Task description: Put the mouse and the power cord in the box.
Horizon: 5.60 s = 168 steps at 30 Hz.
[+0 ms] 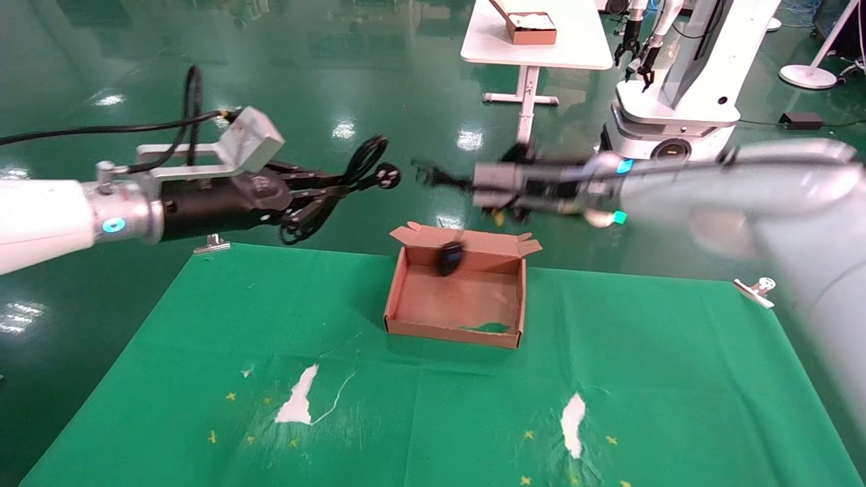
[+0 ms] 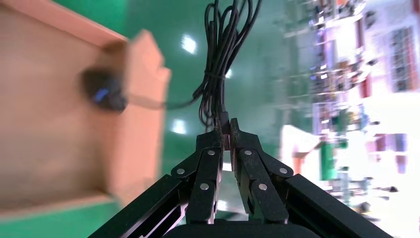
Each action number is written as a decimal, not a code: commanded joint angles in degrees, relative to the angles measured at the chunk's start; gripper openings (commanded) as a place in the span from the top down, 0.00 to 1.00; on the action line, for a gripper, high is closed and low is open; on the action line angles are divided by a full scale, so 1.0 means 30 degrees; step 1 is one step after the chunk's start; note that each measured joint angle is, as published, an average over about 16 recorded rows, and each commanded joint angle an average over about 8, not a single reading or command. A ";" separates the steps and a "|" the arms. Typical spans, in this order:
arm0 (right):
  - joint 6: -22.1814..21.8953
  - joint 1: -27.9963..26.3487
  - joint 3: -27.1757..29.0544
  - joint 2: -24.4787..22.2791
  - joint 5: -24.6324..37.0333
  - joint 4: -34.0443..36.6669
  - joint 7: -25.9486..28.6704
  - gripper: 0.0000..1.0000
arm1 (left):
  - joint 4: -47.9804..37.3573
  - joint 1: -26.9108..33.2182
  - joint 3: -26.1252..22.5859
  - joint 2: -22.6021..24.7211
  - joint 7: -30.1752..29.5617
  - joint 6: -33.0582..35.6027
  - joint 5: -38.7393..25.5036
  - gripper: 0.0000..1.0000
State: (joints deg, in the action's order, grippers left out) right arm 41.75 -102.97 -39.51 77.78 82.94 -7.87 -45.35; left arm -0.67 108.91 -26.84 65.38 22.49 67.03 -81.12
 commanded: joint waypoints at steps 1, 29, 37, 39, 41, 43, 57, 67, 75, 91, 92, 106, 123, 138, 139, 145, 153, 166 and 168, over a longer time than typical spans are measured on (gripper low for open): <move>-0.0426 0.0773 0.0154 0.0108 -0.0465 -0.0162 0.0231 1.00 | 0.0044 -0.0146 -0.0085 -0.0381 0.0275 0.0176 -0.0121 1.00; 0.1838 0.1021 -0.0087 -0.3277 -0.2679 -0.0567 -0.0872 0.00 | 0.2912 -0.2848 -0.1322 0.4444 0.0255 -0.3634 -0.0898 1.00; 0.8717 -0.0255 0.0464 -0.7370 -0.3751 -0.1906 -0.2075 0.00 | 0.7145 -0.4589 -0.4663 0.4467 -0.1714 -0.6158 -0.1408 1.00; 0.8870 -0.0287 0.0497 -0.7625 -0.3797 -0.2054 -0.1937 0.00 | 0.7767 -0.4831 -0.5565 0.4460 -0.2542 -0.6522 -0.1397 1.00; 0.8874 -0.0233 0.0502 -0.7710 -0.3808 -0.2240 -0.1811 0.00 | 0.8292 -0.4997 -0.6482 0.4460 -0.3495 -0.6899 -0.1398 0.99; 0.9138 -0.0201 0.0505 -0.7798 -0.3824 -0.2395 -0.1718 0.00 | 0.8662 -0.5116 -0.7183 0.4472 -0.4365 -0.7239 -0.1358 0.76; 0.9623 -0.0132 0.0525 -0.7967 -0.3874 -0.2695 -0.1559 0.00 | 0.9467 -0.5093 -0.8544 0.4421 -0.5453 -0.8050 -0.1526 0.00; 0.9977 0.1249 0.1246 -0.8570 -0.4837 -0.4573 0.0440 0.00 | 1.0341 -0.5785 -0.7623 0.3531 -0.5957 -0.7048 -0.0545 0.00; 1.0668 0.3107 0.2220 -0.9411 -0.6147 -0.7137 0.3142 0.00 | 1.2394 -0.7209 -0.6022 0.1585 -0.6688 -0.5157 0.1398 0.00; 1.2052 0.6827 0.4172 -1.1096 -0.8773 -1.2274 0.8555 0.00 | 1.6508 -1.0063 -0.2816 -0.2312 -0.8150 -0.1368 0.5289 0.00; 1.2140 0.7062 0.4295 -1.1203 -0.8939 -1.2599 0.8898 0.00 | 1.6768 -1.0244 -0.2613 -0.2558 -0.8242 -0.1129 0.5535 0.00; 1.3350 1.0313 0.6001 -1.2675 -1.1234 -1.7087 1.3628 0.00 | 2.0362 -1.2738 0.0188 -0.5964 -0.9520 0.2182 0.8935 0.00; 1.4651 1.3816 0.7830 -1.4253 -1.3705 -2.1934 1.8660 0.00 | 2.4561 -1.5643 0.3452 -0.9937 -1.1004 0.6045 1.2903 0.00; 1.4697 1.3937 0.7898 -1.4309 -1.3821 -2.2086 1.8768 0.00 | 2.4971 -1.5943 0.3781 -1.0323 -1.1128 0.6424 1.3321 0.00; 1.4692 1.3926 0.7893 -1.4305 -1.3812 -2.2071 1.8762 0.00 | 2.4949 -1.5927 0.3764 -1.0302 -1.1121 0.6404 1.3299 0.00; 1.4675 1.3881 0.7867 -1.4287 -1.3769 -2.1999 1.8740 0.00 | 2.4839 -1.5853 0.3684 -1.0207 -1.1097 0.6305 1.3193 0.00; 1.4667 1.3844 0.7852 -1.4277 -1.3737 -2.1945 1.8724 0.00 | 2.4756 -1.5796 0.3625 -1.0136 -1.1081 0.6223 1.3108 0.00; 1.4654 1.3823 0.7834 -1.4262 -1.3718 -2.1913 1.8703 0.00 | 2.4704 -1.5762 0.3582 -1.0085 -1.1064 0.6181 1.3052 0.00; 1.4652 1.3821 0.7831 -1.4260 -1.3715 -2.1911 1.8700 0.00 | 2.4700 -1.5759 0.3580 -1.0082 -1.1061 0.6178 1.3047 0.00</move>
State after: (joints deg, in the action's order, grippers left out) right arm 85.71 -61.50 -16.01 35.00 41.80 -73.61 10.75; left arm 73.43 61.63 -16.10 35.13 -10.70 85.56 -41.97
